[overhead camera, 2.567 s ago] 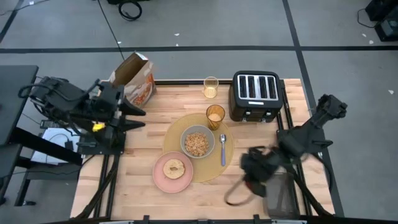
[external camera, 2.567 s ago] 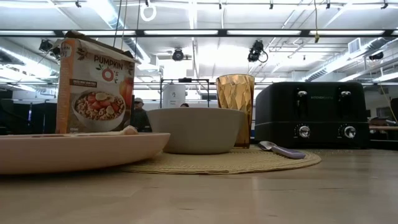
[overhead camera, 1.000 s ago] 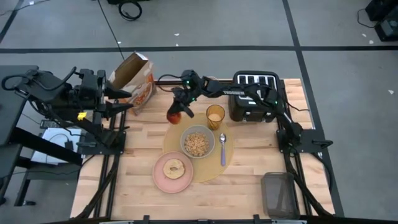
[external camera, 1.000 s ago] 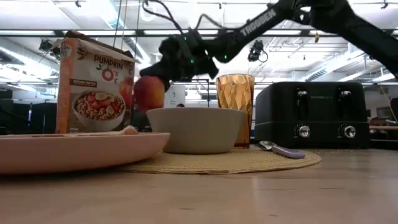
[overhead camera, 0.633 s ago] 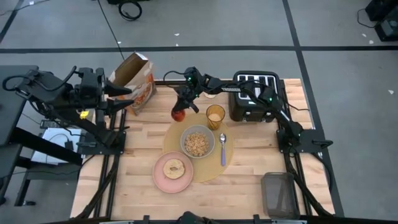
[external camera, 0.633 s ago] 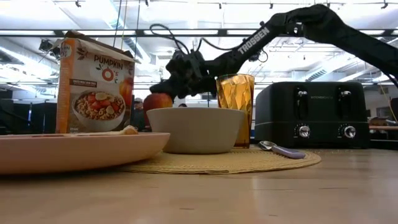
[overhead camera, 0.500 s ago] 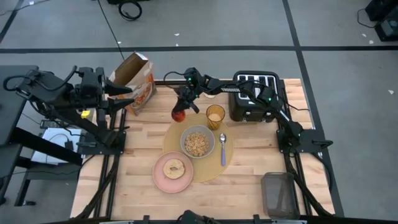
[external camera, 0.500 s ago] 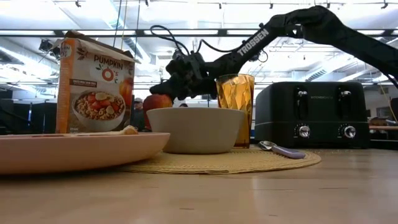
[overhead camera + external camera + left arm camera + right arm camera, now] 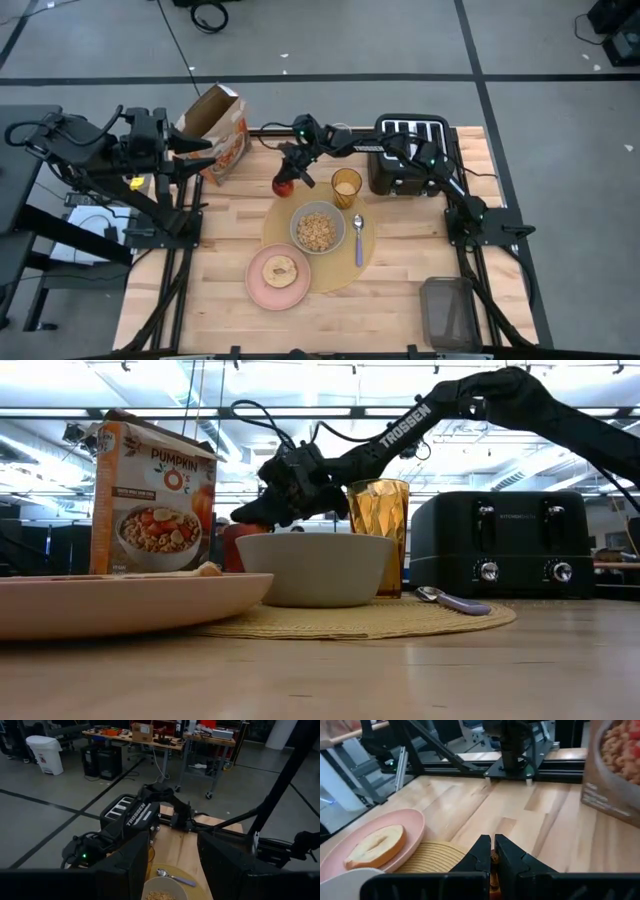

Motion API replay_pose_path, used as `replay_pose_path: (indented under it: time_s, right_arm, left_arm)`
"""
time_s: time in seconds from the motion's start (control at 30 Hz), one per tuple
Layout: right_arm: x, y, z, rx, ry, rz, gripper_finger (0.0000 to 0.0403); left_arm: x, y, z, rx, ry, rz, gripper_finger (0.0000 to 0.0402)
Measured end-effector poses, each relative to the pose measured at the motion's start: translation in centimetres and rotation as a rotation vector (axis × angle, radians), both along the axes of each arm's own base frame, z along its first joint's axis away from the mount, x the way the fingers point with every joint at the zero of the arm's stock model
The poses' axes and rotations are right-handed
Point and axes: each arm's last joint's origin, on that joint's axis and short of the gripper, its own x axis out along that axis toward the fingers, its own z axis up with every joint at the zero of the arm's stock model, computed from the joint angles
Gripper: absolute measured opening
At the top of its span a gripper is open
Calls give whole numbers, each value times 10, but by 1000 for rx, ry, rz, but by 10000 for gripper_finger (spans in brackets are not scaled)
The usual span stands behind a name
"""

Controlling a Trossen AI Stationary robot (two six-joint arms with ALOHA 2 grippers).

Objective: Arrange a breakfast setting
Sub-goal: Put the apple on the top left of the gray bowl

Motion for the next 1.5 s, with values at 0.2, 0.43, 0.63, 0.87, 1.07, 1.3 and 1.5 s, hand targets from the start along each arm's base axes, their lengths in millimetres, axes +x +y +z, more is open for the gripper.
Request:
replay_pose_path:
  time_s: [0.2,0.43,0.63,0.87,1.07,1.3,1.5]
  right_arm:
    - [1,9,-6,-46,27,21,15]
    - [-5,7,-13,-53,97,10,15]
    - [-8,6,-14,-47,121,11,15]
    - [-7,5,-15,-71,135,-25,58]
    - [-7,5,-14,-70,134,-31,103]
    - [-7,5,-7,-76,137,-54,122]
    - [-7,4,-7,-70,159,-88,123]
  left_arm:
    - [0,0,0,-15,-4,3,176]
    - [0,0,0,-17,-4,4,176]
    - [0,0,1,-20,-11,4,176]
    - [0,0,1,-20,-11,4,176]
    - [0,0,1,-20,-11,4,176]
    - [0,0,1,-20,-11,4,176]
    - [0,0,1,-21,-11,4,176]
